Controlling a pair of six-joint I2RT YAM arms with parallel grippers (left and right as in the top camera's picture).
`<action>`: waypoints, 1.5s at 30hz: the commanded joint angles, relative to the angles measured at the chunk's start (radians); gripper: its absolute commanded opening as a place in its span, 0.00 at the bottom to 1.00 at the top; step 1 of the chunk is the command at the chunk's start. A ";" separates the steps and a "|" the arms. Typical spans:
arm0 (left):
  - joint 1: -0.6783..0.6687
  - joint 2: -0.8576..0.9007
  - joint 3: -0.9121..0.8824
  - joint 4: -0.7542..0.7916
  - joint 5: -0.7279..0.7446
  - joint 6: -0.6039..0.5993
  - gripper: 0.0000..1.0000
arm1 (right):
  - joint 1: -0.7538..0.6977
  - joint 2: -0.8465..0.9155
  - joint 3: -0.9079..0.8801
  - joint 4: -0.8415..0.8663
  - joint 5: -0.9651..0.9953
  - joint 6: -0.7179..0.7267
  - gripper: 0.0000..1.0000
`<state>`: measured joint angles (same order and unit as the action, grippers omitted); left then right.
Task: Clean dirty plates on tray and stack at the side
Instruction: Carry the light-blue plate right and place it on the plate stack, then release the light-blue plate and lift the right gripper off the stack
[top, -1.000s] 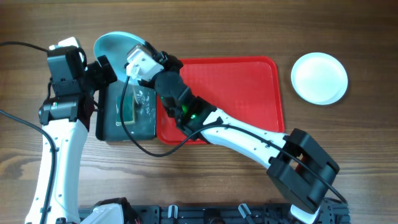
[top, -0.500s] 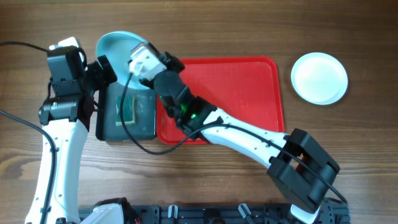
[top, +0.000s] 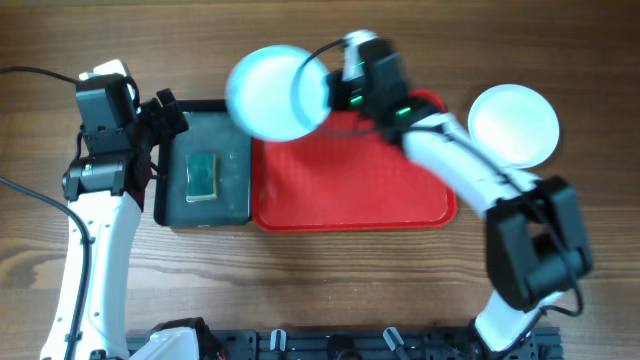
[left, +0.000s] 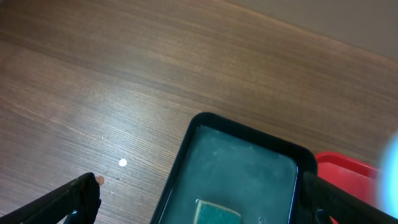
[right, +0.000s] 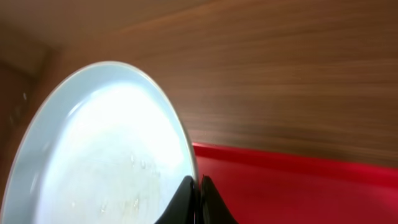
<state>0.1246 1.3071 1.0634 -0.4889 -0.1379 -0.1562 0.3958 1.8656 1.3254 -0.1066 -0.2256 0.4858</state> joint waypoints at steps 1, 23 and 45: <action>0.001 0.002 0.006 0.002 -0.013 -0.012 1.00 | -0.208 -0.089 0.014 -0.105 -0.125 0.040 0.04; 0.001 0.002 0.006 0.002 -0.013 -0.012 1.00 | -0.839 -0.089 -0.090 -0.508 0.169 -0.038 0.56; 0.001 0.002 0.006 0.002 -0.013 -0.012 1.00 | -0.490 0.004 -0.091 -0.422 0.224 -0.358 0.59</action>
<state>0.1246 1.3079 1.0634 -0.4896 -0.1379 -0.1562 -0.0986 1.8126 1.2438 -0.5457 -0.0208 0.1459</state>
